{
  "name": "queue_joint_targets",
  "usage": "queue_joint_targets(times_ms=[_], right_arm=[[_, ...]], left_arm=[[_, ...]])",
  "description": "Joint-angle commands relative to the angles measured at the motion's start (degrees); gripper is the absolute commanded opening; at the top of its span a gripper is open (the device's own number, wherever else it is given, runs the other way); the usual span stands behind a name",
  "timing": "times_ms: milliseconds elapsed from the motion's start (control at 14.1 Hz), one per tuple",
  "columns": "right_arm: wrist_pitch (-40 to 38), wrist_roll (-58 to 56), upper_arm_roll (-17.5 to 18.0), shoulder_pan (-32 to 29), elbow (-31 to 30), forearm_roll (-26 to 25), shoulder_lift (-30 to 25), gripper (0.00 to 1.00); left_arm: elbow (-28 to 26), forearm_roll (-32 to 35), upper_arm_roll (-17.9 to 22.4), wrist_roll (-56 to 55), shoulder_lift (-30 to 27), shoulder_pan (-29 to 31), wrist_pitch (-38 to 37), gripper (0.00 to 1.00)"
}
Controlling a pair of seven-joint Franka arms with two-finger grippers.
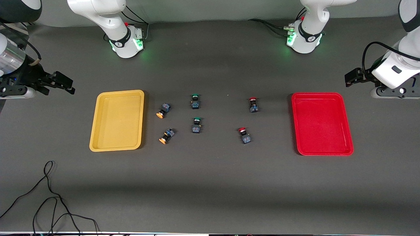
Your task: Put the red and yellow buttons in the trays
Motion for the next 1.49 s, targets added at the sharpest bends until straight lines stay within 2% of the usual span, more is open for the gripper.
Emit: queue_joint_targets(times_ms=[0, 71, 213, 426, 496, 567, 780, 922, 1064, 1277, 1418], right_arm=[[-0.22, 7.44, 1.91, 1.53, 0.80, 3.27, 4.04, 1.00], [0.57, 11.91, 3.13, 1.88, 0.71, 5.12, 6.06, 1.00], [2.51, 18.25, 5.77, 2.23, 0.36, 5.14, 10.36, 1.00], [4.52, 29.06, 11.29, 2.41, -0.08, 2.87, 14.68, 1.00], [7.58, 32.84, 13.67, 2.76, -2.78, 0.24, 15.22, 1.00], [12.83, 36.79, 15.08, 2.76, -6.55, -0.13, 15.05, 1.00], [28.22, 44.37, 16.85, 3.46, -17.19, -0.14, 16.44, 1.00], [34.91, 47.53, 17.29, 4.07, -21.42, -0.14, 18.72, 1.00], [41.42, 50.52, 17.47, 4.78, -24.67, -0.23, 22.50, 1.00], [47.42, 56.94, 17.47, 7.50, -26.80, -0.66, 27.42, 1.00], [50.22, 57.04, 17.47, 7.42, -29.07, -0.67, 28.31, 1.00]], left_arm=[[1.28, -2.43, -0.19, -0.23, 2.91, -1.03, -1.66, 1.00], [1.28, -3.49, -0.19, -0.41, 4.41, -1.99, -1.75, 1.00], [1.19, -3.76, -0.19, -3.20, 9.14, -5.66, -0.44, 1.00], [-0.38, -3.76, -0.19, -15.67, 14.42, -12.52, 4.12, 1.00], [-1.18, -3.94, -0.19, -15.87, 16.62, -14.28, 6.05, 1.00], [-1.88, -5.25, -0.28, -15.96, 18.81, -15.08, 8.25, 1.00], [-3.55, -10.17, -0.19, -15.96, 24.71, -17.37, 13.79, 0.99], [-7.84, -13.84, -0.19, -17.02, 25.25, -19.39, 20.54, 0.99], [-12.41, -17.21, -0.19, -17.19, 25.51, -20.36, 26.87, 0.99], [-18.74, -18.27, -0.19, -24.46, 26.83, -26.14, 39.16, 0.99], [-19.90, -18.35, -0.19, -26.77, 29.10, -29.15, 44.11, 0.98]])
